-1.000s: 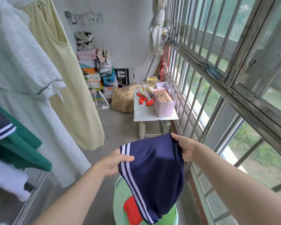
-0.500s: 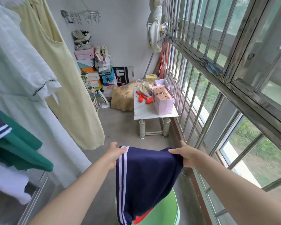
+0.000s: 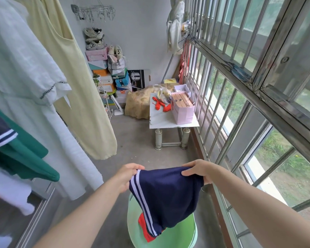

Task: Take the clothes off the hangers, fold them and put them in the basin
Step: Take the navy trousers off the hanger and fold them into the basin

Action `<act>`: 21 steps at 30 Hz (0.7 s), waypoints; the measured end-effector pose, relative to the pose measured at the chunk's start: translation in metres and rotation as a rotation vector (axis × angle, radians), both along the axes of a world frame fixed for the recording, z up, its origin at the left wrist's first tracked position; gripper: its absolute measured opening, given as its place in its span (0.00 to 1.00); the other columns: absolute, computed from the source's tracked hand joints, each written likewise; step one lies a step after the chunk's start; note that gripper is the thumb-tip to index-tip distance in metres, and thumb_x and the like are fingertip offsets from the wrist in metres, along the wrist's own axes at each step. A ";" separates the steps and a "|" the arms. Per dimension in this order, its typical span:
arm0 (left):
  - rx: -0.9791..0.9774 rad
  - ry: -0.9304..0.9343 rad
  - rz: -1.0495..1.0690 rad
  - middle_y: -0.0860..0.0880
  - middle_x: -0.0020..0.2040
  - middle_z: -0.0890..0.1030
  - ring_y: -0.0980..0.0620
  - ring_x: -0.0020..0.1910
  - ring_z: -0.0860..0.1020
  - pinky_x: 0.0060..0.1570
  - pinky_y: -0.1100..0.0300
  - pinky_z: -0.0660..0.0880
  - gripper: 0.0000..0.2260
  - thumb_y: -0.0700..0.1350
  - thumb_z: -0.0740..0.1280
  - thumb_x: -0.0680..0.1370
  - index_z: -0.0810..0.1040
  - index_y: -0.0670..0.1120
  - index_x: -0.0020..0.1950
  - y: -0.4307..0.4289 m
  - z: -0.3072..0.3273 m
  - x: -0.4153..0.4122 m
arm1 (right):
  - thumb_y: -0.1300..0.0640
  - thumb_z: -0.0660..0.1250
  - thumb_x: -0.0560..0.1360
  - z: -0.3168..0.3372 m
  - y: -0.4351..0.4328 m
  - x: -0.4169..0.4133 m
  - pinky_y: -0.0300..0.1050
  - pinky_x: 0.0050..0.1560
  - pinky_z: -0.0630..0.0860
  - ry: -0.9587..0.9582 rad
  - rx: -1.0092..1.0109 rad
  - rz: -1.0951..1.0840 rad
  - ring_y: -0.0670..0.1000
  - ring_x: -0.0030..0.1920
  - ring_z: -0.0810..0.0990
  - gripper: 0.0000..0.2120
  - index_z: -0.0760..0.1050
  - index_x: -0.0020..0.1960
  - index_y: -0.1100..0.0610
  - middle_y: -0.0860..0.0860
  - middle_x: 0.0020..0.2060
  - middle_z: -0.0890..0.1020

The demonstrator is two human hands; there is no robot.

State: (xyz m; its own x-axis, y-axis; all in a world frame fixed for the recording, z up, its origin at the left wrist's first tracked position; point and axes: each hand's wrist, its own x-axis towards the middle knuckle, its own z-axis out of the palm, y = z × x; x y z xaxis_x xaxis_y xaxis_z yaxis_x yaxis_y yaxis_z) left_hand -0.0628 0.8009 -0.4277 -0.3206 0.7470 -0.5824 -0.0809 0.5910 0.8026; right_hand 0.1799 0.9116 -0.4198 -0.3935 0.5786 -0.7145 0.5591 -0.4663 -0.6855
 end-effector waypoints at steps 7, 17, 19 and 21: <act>-0.113 0.085 -0.266 0.44 0.61 0.75 0.45 0.60 0.76 0.57 0.55 0.75 0.27 0.34 0.75 0.68 0.73 0.46 0.64 -0.008 -0.012 -0.006 | 0.61 0.58 0.80 0.003 -0.002 -0.010 0.50 0.57 0.74 0.052 0.168 0.023 0.52 0.56 0.75 0.17 0.79 0.55 0.41 0.47 0.56 0.78; -0.170 0.680 -0.492 0.47 0.35 0.67 0.49 0.34 0.64 0.34 0.60 0.61 0.09 0.40 0.62 0.59 0.68 0.47 0.36 -0.006 -0.023 0.004 | 0.58 0.69 0.70 0.002 -0.001 -0.018 0.58 0.61 0.74 -0.155 0.351 0.306 0.62 0.62 0.76 0.20 0.75 0.62 0.57 0.59 0.62 0.76; -0.160 0.720 -0.486 0.48 0.33 0.65 0.48 0.34 0.62 0.33 0.60 0.59 0.08 0.41 0.62 0.61 0.63 0.47 0.34 -0.008 -0.020 0.003 | 0.59 0.74 0.64 0.004 0.001 -0.013 0.65 0.58 0.75 -0.203 0.312 0.442 0.64 0.61 0.75 0.25 0.74 0.60 0.58 0.60 0.60 0.77; -0.149 0.758 -0.498 0.49 0.32 0.64 0.47 0.34 0.62 0.31 0.60 0.57 0.11 0.40 0.64 0.65 0.60 0.47 0.32 -0.007 -0.016 0.004 | 0.62 0.74 0.64 0.004 0.001 -0.012 0.58 0.53 0.80 -0.283 0.382 0.599 0.60 0.57 0.78 0.23 0.76 0.58 0.55 0.56 0.55 0.79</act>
